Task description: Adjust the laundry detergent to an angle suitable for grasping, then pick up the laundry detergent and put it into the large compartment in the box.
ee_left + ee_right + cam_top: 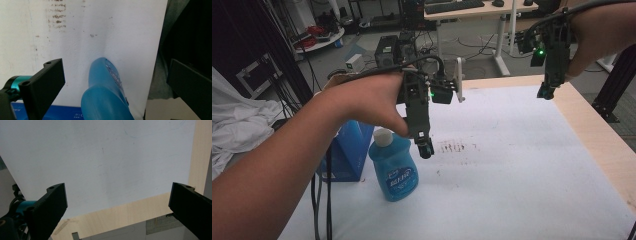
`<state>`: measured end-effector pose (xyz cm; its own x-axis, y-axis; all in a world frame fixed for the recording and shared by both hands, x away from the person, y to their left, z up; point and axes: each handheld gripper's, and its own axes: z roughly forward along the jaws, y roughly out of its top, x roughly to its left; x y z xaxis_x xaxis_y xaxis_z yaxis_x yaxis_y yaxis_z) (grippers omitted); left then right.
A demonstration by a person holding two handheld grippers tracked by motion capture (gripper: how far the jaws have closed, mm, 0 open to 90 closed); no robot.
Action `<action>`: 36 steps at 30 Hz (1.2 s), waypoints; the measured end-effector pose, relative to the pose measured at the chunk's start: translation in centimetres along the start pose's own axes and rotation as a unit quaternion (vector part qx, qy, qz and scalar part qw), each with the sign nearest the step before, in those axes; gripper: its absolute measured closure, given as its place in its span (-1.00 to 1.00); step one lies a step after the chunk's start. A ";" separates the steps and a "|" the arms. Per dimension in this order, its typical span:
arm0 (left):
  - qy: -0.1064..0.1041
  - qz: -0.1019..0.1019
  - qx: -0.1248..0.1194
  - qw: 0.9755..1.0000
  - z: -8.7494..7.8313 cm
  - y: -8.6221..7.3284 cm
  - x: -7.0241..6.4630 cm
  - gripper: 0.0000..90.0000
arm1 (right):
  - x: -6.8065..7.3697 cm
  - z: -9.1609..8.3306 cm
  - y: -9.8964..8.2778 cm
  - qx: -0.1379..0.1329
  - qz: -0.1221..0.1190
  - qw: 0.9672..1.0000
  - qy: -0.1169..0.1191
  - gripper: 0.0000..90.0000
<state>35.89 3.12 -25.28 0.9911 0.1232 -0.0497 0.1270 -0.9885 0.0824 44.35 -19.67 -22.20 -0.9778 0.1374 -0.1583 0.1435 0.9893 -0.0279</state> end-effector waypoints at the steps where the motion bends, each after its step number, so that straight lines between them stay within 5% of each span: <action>1: 0.000 0.000 0.001 1.000 0.0 0.0 0.0 -0.96 | 0.0 0.0 0.0 0.001 0.001 1.000 0.000 -0.98; 12: -0.004 -0.014 -0.005 1.000 0.1 -0.3 0.1 -0.96 | -0.1 0.0 -0.3 0.000 0.004 1.000 0.000 -0.98; 21: -0.008 -0.078 -0.032 0.996 -1.1 -0.6 0.1 -0.96 | -0.1 0.0 -0.4 0.000 0.001 1.000 -0.001 -0.98; 28: -0.020 -0.164 -0.042 0.985 -2.2 -1.1 -0.2 -0.96 | 0.2 -0.3 -0.2 -0.006 -0.005 1.000 -0.004 -0.98; 36: -0.027 -0.246 -0.040 0.968 -3.4 -2.8 -0.4 -0.96 | 0.5 -0.4 0.0 -0.008 -0.010 1.000 -0.005 -0.98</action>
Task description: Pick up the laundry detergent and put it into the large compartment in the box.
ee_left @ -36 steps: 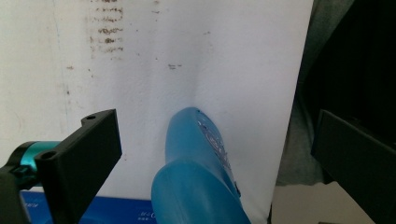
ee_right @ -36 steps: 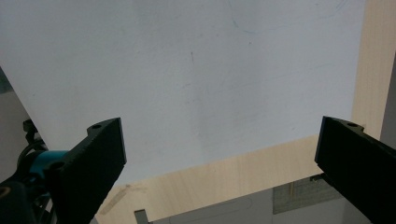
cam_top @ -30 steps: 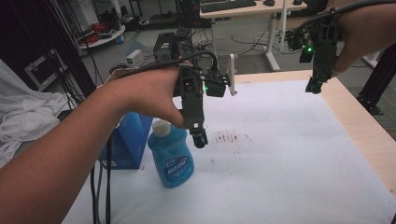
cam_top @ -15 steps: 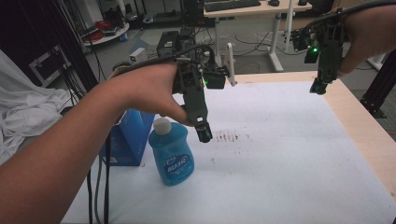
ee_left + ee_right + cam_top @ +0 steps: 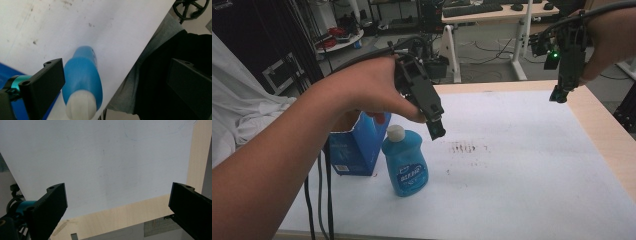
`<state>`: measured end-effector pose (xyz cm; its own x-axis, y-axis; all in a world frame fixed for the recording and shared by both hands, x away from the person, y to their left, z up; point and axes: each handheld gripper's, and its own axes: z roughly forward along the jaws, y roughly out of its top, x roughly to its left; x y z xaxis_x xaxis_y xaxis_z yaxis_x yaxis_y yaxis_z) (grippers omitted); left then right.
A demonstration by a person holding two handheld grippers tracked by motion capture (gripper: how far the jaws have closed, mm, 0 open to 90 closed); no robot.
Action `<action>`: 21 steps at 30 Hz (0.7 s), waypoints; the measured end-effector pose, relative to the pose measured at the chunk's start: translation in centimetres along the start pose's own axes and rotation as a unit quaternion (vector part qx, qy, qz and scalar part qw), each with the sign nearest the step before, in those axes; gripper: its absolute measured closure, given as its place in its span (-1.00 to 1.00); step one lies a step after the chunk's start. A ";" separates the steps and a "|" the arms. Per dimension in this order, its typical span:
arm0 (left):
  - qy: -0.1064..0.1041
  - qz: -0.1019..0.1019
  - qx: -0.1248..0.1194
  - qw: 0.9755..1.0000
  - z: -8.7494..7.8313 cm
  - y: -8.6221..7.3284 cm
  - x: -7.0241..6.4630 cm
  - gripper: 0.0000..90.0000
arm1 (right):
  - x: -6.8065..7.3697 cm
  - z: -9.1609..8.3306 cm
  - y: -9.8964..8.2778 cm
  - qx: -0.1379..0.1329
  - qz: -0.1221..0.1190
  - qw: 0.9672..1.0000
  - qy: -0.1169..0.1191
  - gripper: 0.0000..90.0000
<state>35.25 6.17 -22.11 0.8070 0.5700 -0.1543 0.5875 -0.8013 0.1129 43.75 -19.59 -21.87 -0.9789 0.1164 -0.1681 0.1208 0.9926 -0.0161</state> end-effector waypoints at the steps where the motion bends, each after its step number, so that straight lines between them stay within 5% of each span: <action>1: 0.001 -0.005 0.001 1.000 -0.1 -0.2 0.1 -0.96 | 0.0 0.0 0.0 0.000 0.000 1.000 0.000 -0.98; 12: 0.006 -0.039 0.012 0.999 -0.2 -2.1 1.5 -0.96 | 0.1 0.0 0.7 0.002 -0.002 1.000 -0.001 -0.98; 21: 0.008 -0.039 0.007 0.999 1.0 -3.3 2.4 -0.96 | 0.0 0.2 1.1 0.006 -0.007 1.000 0.001 -0.98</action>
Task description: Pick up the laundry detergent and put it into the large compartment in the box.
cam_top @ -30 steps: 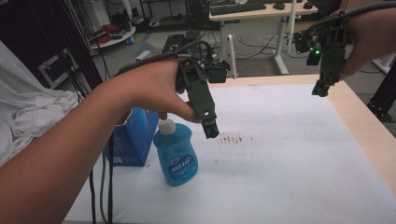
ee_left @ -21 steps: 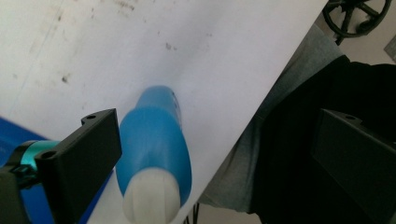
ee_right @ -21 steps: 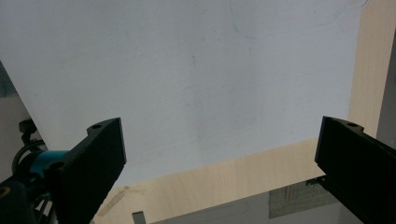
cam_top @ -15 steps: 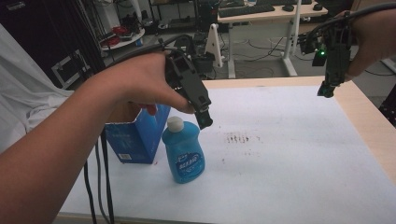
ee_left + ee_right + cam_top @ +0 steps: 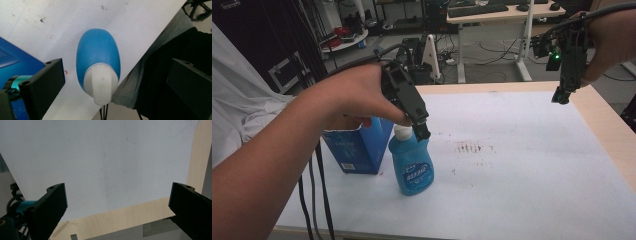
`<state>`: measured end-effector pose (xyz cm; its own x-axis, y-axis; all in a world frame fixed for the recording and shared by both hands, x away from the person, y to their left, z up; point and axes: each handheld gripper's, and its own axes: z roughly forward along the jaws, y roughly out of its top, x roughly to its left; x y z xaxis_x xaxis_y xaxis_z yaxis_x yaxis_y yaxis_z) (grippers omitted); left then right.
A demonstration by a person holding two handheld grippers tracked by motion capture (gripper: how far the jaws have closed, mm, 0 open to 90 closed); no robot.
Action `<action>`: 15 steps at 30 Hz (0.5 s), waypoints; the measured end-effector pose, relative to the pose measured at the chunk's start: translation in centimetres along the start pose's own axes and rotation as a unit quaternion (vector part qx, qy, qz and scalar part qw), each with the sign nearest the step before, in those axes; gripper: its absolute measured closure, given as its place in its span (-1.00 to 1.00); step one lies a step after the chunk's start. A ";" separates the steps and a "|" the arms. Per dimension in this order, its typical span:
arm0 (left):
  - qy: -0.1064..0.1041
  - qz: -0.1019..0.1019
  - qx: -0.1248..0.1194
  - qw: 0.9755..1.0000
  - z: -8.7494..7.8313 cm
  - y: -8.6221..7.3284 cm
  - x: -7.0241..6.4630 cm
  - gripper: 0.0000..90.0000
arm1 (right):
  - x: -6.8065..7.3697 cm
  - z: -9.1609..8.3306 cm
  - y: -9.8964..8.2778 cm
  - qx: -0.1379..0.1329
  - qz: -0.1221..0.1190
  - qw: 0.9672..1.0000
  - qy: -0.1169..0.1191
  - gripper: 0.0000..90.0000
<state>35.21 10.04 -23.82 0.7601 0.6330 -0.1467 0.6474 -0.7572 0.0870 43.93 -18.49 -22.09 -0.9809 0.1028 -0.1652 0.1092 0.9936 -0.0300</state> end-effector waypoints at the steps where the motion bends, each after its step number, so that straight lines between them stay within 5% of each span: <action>1: 0.000 0.000 -0.001 1.000 0.2 -0.1 0.1 -0.96 | 0.0 0.0 0.0 -0.001 0.002 1.000 0.001 -0.98; 15: -0.007 0.010 0.005 1.000 3.2 -0.6 0.6 -0.96 | 0.0 0.2 0.5 0.003 -0.002 1.000 0.003 -0.98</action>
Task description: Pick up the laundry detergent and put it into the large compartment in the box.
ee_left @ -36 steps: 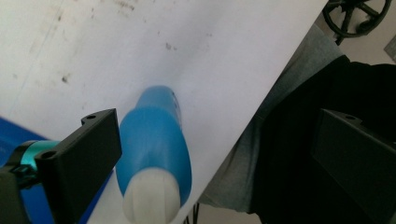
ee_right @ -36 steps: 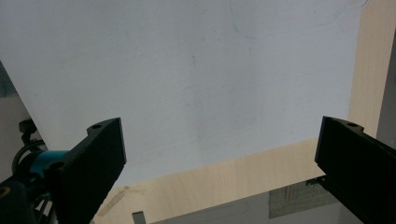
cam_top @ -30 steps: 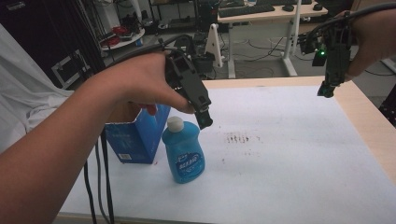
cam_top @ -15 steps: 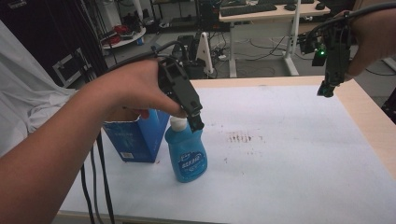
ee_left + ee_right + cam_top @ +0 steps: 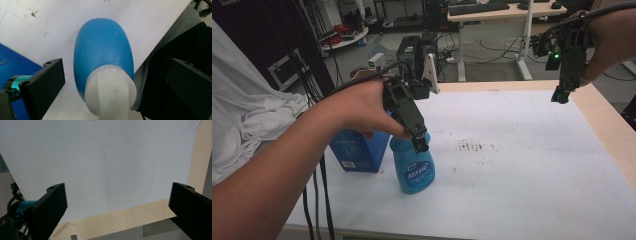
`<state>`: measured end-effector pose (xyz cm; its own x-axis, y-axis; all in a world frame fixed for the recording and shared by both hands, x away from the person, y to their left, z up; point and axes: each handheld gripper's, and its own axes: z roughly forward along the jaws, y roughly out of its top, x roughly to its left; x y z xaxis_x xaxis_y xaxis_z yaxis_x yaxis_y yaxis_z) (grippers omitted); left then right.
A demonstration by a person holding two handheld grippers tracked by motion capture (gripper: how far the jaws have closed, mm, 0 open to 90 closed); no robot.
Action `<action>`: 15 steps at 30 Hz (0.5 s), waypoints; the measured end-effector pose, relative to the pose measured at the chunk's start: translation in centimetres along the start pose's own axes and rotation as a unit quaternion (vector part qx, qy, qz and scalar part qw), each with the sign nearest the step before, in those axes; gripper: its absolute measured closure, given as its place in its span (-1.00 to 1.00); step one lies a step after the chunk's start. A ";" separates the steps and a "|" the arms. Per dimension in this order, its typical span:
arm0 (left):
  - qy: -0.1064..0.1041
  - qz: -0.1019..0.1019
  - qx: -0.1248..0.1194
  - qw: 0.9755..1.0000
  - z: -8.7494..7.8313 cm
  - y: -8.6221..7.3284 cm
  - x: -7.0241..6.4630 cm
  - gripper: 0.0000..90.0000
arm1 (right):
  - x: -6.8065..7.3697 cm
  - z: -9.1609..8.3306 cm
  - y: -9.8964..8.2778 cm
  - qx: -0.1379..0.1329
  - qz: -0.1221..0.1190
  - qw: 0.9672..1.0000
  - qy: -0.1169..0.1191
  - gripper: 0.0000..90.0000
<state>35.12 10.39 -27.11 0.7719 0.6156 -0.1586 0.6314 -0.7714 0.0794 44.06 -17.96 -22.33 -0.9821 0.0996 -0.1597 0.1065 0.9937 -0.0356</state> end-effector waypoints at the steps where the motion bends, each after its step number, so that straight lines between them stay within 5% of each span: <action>1: 0.001 0.002 0.001 1.000 0.2 0.0 0.1 -0.96 | 0.0 0.0 0.0 0.001 0.002 1.000 -0.001 -0.98; 15: 0.011 0.008 0.008 1.000 2.0 -0.1 0.2 -0.96 | -0.1 0.1 0.1 0.001 0.001 1.000 0.000 -0.98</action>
<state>35.09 10.24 -29.09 0.7829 0.6070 -0.1363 0.6185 -0.7830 0.0655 44.16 -17.87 -22.45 -0.9818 0.1011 -0.1605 0.1085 0.9934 -0.0380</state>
